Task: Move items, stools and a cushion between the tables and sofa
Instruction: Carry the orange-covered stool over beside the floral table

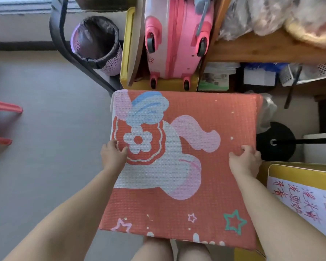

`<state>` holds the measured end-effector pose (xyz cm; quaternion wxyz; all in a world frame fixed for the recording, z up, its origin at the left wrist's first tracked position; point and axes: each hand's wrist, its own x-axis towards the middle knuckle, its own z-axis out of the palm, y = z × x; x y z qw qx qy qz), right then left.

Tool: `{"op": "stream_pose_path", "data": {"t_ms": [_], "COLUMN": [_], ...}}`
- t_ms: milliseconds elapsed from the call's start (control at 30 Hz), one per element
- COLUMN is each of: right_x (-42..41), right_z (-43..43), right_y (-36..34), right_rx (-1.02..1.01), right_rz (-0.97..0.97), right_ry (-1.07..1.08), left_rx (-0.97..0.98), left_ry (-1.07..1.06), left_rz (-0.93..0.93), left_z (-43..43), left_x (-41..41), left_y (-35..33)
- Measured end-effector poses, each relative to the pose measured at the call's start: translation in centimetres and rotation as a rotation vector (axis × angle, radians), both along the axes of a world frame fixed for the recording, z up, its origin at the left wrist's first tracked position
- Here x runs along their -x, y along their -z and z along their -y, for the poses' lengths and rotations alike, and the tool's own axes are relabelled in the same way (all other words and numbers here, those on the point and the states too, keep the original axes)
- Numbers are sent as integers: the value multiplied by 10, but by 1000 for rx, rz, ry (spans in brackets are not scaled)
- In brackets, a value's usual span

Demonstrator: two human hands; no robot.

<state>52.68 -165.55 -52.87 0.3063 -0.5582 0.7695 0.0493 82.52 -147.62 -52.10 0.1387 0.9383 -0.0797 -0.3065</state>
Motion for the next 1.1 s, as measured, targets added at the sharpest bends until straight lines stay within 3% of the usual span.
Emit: {"op": "stream_pose_path", "data": {"t_ms": [100,300,567,900,1100], "right_x": [-3,9,43,41,27], "right_z": [-4,-9,16,12,9], "right_y": [2,9,20,0,-46], "right_rx": [44,73,-241,-170,-153], "right_rz": [-61,-76,196,175,169], "right_ry": [-24,28,345,355,293], "left_rx": [-65,-44,13,44,68], "left_ry": [-29,-113,-191,-198,-234], "left_rz": [69,-57,-232,-289,-311], "left_z": [-1,-10,-21,-30,-55], "left_x": [4,-10,-37,-37,-41], "left_y": [7,23,31,15,-28]}}
